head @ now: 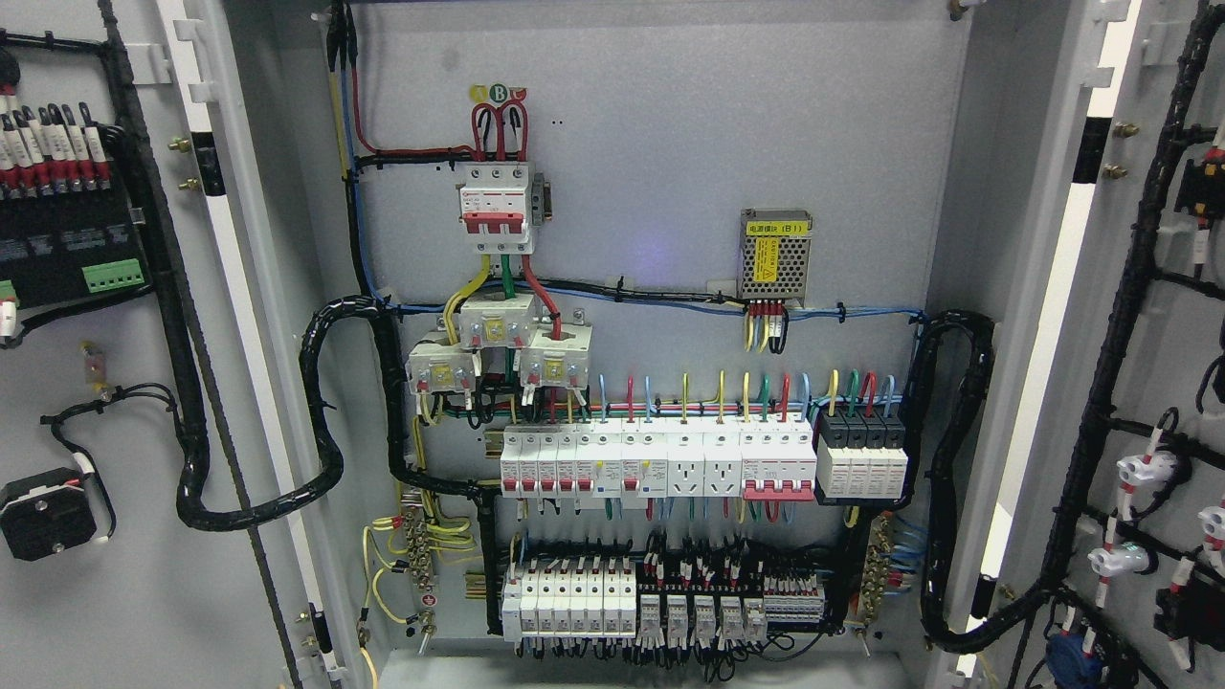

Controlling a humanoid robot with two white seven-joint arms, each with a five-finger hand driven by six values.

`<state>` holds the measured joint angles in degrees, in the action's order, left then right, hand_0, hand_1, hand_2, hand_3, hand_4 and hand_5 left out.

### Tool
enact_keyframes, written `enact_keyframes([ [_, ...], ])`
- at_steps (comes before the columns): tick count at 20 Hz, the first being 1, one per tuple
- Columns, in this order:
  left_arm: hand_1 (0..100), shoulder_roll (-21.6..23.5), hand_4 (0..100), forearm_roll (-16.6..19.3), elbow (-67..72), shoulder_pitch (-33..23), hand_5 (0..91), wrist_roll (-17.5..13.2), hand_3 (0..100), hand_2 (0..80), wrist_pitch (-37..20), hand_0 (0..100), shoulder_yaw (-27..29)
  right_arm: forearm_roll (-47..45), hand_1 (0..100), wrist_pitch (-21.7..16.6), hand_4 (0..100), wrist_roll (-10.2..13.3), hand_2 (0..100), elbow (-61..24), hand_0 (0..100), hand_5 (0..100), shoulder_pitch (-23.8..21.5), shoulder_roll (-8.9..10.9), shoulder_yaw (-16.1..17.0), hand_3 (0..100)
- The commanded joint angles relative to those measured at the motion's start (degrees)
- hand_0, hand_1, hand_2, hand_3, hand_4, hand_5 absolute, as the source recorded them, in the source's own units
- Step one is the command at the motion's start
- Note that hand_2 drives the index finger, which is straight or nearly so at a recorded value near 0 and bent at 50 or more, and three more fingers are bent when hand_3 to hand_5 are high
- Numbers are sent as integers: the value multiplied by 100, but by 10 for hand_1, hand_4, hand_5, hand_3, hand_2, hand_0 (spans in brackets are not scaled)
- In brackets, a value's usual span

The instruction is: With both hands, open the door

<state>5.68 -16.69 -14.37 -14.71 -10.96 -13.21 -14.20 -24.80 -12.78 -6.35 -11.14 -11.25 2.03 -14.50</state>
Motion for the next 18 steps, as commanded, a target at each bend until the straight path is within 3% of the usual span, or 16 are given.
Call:
enact_keyframes([
  [1, 0, -401, 31, 16, 1146, 416, 0, 15, 0, 0, 178, 0, -56, 607, 0, 180, 0, 195, 0, 762, 0, 0, 185, -467, 361, 0],
  [8, 0, -524, 31, -10, 1481, 636, 0, 15, 0, 0, 459, 0, -56, 1548, 0, 320, 0, 591, 0, 771, 0, 0, 193, -476, 299, 0],
  [18, 0, -551, 31, 25, 1446, 645, 0, 33, 0, 0, 539, 0, -74, 1619, 0, 479, 0, 626, 0, 815, 0, 0, 193, -564, 308, 0],
])
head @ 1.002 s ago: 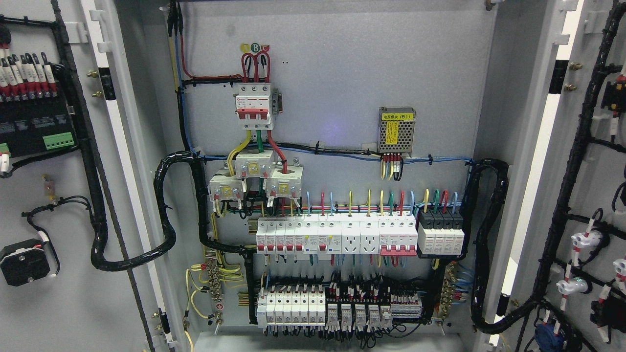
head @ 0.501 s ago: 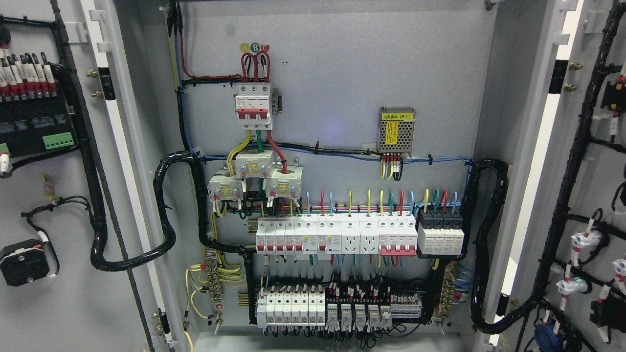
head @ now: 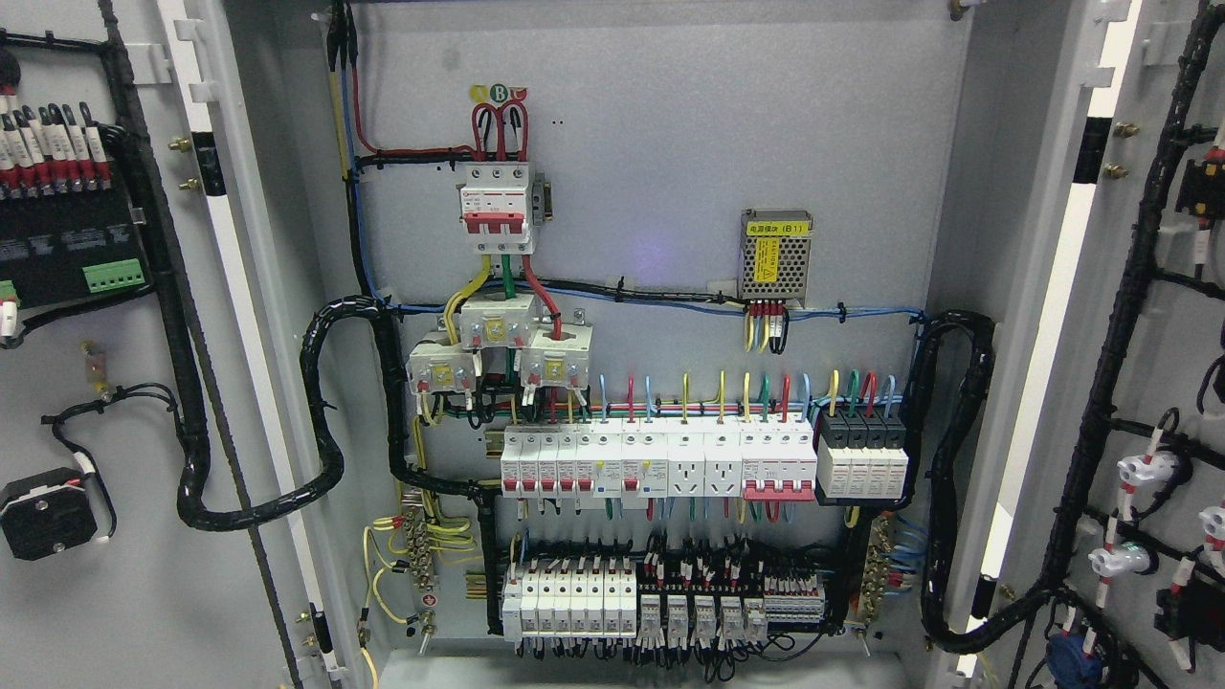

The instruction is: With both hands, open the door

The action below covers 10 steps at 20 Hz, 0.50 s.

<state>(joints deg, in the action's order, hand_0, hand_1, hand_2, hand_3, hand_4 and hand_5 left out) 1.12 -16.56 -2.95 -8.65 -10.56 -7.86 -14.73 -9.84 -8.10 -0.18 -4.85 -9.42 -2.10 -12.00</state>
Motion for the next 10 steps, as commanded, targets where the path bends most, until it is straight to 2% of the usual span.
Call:
enact_keyframes([
  [1, 0, -95, 31, 21, 304, 39, 0, -16, 0, 0, 4, 0, -21, 123, 0, 2, 0, 9, 0, 186, 0, 0, 10, -151, 49, 0],
  [10, 0, -95, 31, 92, 295, 39, 0, -25, 0, 0, 4, 0, 32, 132, 0, 2, 0, 0, 0, 186, 0, 0, 2, -160, 48, 0],
])
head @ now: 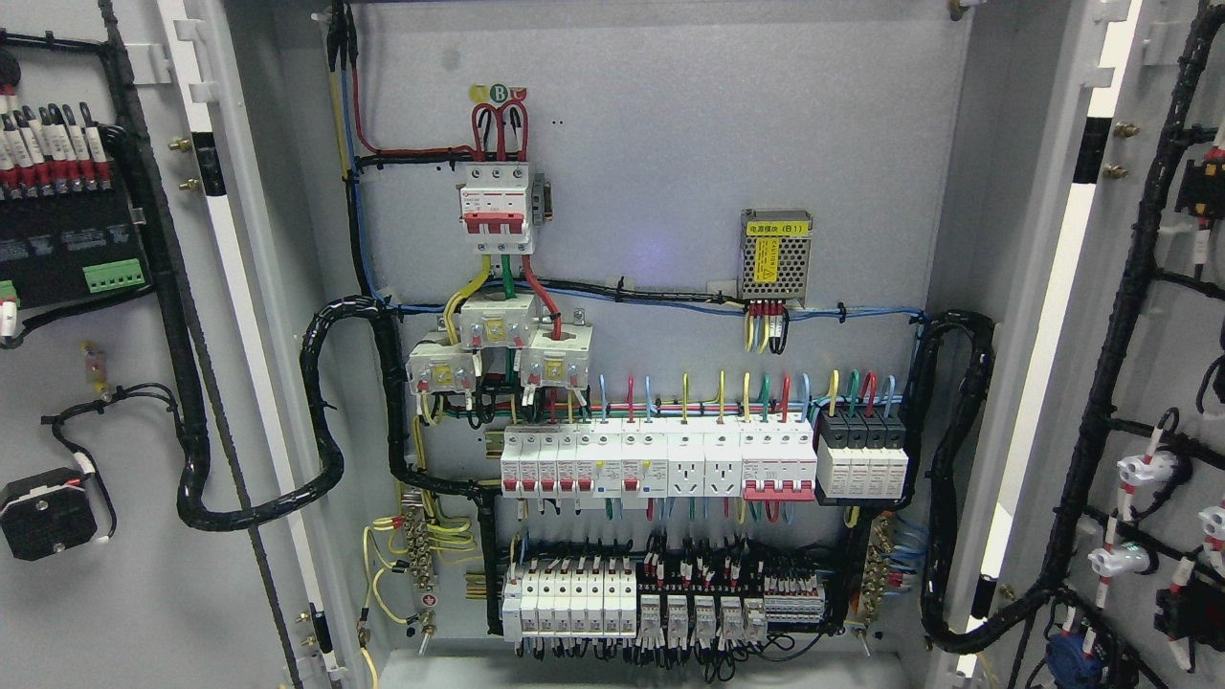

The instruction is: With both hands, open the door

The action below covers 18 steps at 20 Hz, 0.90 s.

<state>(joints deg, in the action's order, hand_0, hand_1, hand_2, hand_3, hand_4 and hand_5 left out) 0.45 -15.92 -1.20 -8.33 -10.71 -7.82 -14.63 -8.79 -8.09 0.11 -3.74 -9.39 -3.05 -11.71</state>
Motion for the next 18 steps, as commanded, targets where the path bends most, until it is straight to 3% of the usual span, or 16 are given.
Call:
enact_keyframes([
  [1, 0, -28, 31, 36, 120, 7, 0, -10, 0, 0, -9, 0, 22, 18, 0, 0, 0, -29, 0, 75, 0, 0, -2, -64, 20, 0],
  [18, 0, -194, 31, 1, 85, 41, 0, -27, 0, 0, -79, 0, 48, -17, 0, -44, 0, -116, 0, -39, 0, 0, -19, -47, 37, 0],
])
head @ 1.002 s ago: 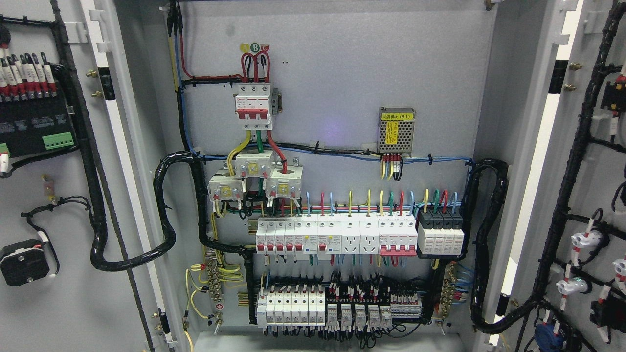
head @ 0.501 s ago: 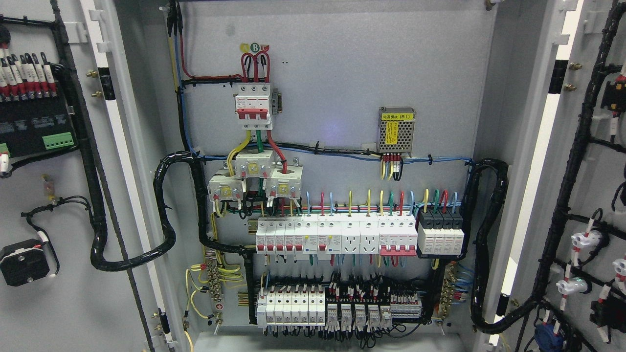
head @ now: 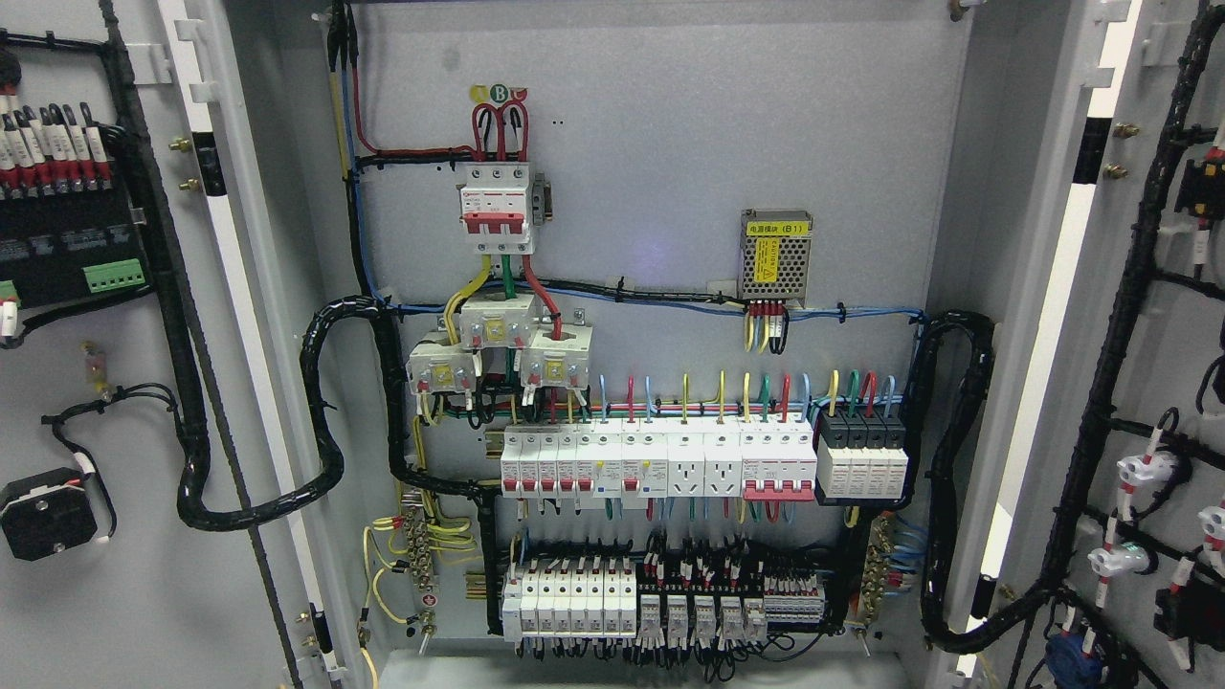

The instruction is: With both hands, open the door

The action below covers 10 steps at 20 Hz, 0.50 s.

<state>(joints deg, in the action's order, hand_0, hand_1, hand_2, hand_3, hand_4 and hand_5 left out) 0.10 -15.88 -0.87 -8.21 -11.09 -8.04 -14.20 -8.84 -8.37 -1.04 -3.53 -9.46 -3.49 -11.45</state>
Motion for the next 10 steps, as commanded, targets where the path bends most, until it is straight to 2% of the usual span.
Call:
enact_keyframes([
  [1, 0, -124, 31, 23, 43, 151, 0, 19, 0, 0, -57, 0, -12, -21, 0, -16, 0, -10, 0, -69, 0, 0, -12, -3, 11, 0],
  [6, 0, -168, 31, -20, 34, 688, 0, 11, 0, 0, -49, 0, 224, -30, 0, -24, 0, -10, 0, -69, 0, 0, -12, -12, 20, 0],
  [10, 0, -212, 32, -20, -124, 689, 0, 10, 0, 0, -49, 0, 278, -13, 0, -24, 0, -10, 0, -69, 0, 0, -21, -20, 46, 0],
])
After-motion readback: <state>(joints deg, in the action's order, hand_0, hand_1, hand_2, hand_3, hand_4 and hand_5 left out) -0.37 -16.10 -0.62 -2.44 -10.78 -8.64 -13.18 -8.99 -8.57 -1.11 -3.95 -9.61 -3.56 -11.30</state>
